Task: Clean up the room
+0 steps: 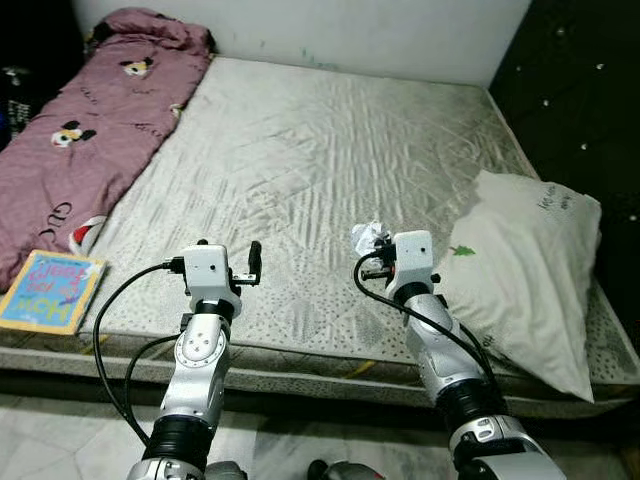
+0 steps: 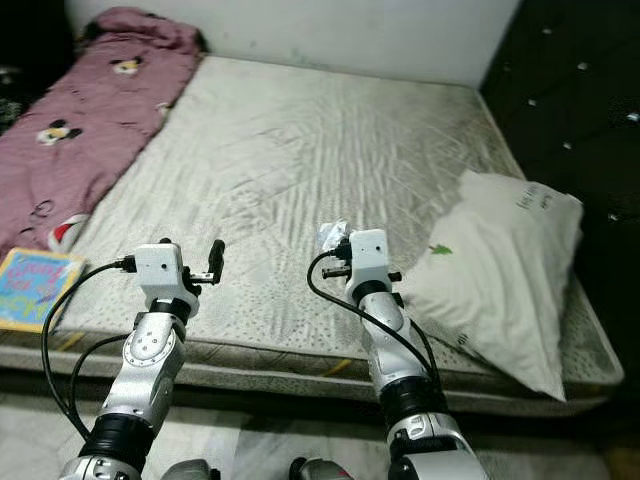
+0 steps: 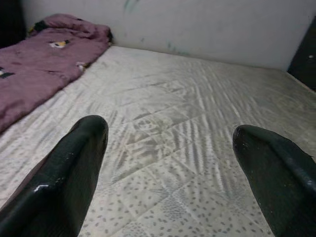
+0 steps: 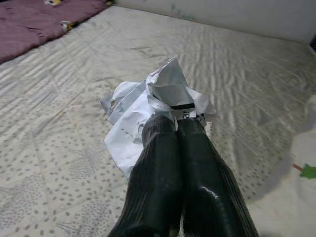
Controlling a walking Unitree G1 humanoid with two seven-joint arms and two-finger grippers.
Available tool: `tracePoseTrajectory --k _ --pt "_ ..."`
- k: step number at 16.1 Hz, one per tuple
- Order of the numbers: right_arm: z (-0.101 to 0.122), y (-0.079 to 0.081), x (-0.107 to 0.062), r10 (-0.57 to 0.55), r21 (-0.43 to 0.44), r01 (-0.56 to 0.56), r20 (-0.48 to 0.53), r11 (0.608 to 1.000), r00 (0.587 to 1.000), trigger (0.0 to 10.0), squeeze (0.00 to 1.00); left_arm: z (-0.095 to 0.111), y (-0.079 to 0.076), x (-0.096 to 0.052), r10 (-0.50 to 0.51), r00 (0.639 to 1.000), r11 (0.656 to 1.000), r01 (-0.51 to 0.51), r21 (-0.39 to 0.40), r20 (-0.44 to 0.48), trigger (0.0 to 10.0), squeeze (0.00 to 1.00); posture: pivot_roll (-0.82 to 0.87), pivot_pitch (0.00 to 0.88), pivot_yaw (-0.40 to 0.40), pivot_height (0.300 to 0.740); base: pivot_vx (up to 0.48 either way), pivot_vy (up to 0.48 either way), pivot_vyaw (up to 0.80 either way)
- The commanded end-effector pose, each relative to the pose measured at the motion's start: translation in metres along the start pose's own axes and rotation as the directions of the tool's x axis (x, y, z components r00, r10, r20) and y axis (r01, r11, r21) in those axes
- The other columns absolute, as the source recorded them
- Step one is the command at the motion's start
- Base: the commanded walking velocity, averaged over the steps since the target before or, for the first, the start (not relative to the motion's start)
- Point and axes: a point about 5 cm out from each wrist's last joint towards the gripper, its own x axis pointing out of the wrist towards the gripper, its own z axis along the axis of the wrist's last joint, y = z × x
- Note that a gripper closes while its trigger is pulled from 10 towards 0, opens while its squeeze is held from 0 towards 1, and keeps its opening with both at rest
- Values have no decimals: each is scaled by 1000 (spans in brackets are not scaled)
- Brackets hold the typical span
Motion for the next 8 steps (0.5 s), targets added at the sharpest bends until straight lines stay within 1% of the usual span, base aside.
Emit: tracePoseTrajectory --k 1,2,3,5,7,8 --pt "1 -2 1 -10 6 10 -7 1000 1000 10000 0 0 -1 1 12 1000 1000 -12 -11 -11 10000 0 110 0 -70 740 0 0 -800" --pt "1 -3 1 -10 6 10 -8 1000 1000 10000 0 -2 1 1 42 999 999 -43 -24 -28 10000 0 111 0 -70 740 0 0 -800" --pt "1 -3 1 -10 6 11 -9 1000 1000 10000 0 -2 2 1 46 998 999 -46 -18 -30 10000 0 111 0 -71 740 0 0 -800" --pt "0 -3 0 -11 4 11 -7 1000 1000 10000 0 1 2 0 -14 1000 999 14 47 -7 10000 0 113 0 -73 740 0 0 -800" --pt "4 -5 -1 -22 9 21 28 1000 999 10000 0 1 7 -1 17 1000 996 -17 92 4 10000 0 115 0 -72 740 0 0 -800" --pt "7 -6 -2 -33 16 32 47 999 998 10000 0 0 10 -2 28 1000 995 -28 93 -1 10000 0 117 0 -70 740 0 0 -800"
